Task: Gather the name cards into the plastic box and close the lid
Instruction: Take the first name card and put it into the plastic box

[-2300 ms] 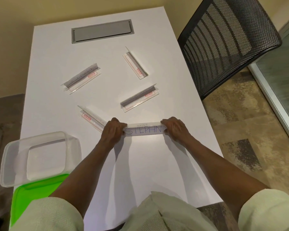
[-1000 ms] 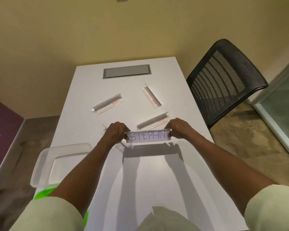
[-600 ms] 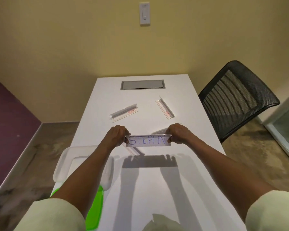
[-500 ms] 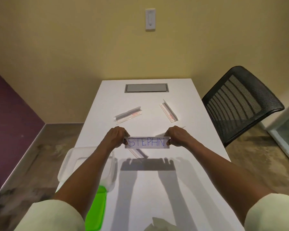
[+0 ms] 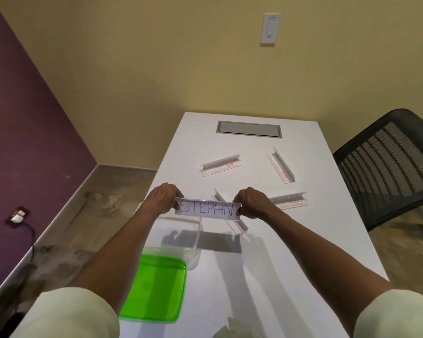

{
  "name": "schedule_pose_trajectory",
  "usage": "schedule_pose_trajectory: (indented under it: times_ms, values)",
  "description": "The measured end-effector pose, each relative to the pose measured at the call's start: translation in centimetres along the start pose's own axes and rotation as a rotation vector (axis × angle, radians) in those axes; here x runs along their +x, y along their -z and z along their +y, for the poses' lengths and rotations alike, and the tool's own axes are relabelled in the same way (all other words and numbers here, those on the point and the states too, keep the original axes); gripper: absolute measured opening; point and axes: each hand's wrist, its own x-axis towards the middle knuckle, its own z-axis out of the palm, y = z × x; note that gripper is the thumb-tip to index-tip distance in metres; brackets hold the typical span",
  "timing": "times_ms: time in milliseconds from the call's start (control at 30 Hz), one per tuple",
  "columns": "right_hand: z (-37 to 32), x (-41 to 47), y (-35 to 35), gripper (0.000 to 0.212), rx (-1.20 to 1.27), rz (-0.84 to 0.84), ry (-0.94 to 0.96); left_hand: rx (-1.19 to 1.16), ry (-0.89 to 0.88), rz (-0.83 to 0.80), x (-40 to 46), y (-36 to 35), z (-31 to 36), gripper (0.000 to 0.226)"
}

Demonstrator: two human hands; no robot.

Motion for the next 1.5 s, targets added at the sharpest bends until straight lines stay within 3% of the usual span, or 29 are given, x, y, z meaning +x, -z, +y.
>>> schedule_pose_trajectory:
  times_ms: [133,433,700,833,1067,1200,1500]
  values:
    - [-3.2,1.2,-1.0,0.043,0.010,-0.013,0.022,-0.030,0.067,0.003,-1.0,-0.2,-3.5,0.039]
    - [-10.1,3.3,-3.6,0.026,-0.013,-0.061,0.118,-0.037,0.187,-0.008,-3.1,-0.5,-10.2,0.043]
    - [-13.1,3.9,-6.5,0.027,-0.092,-0.033,0.159,-0.051,0.254,0.003,-3.6,-1.8,-13.2,0.032]
    - [-13.9,4.0,-7.5,0.017,-0.130,-0.041,0.199,0.013,0.258,-0.052,-3.1,-2.5,-13.6,0.037]
    - [-14.4,4.1,-9.3,0.018,-0.260,-0.085,0.302,0.262,0.136,-0.171,-2.1,-4.7,-13.4,0.039]
    - [-15.0,4.3,-9.3,0.005,-0.394,-0.046,0.412,0.424,0.037,-0.205,-2.1,-5.9,-13.0,0.030]
    - [-14.7,5.1,-11.3,0.021,-0.409,-0.043,0.507,0.585,-0.119,-0.214,-1.2,-8.0,-12.9,0.026]
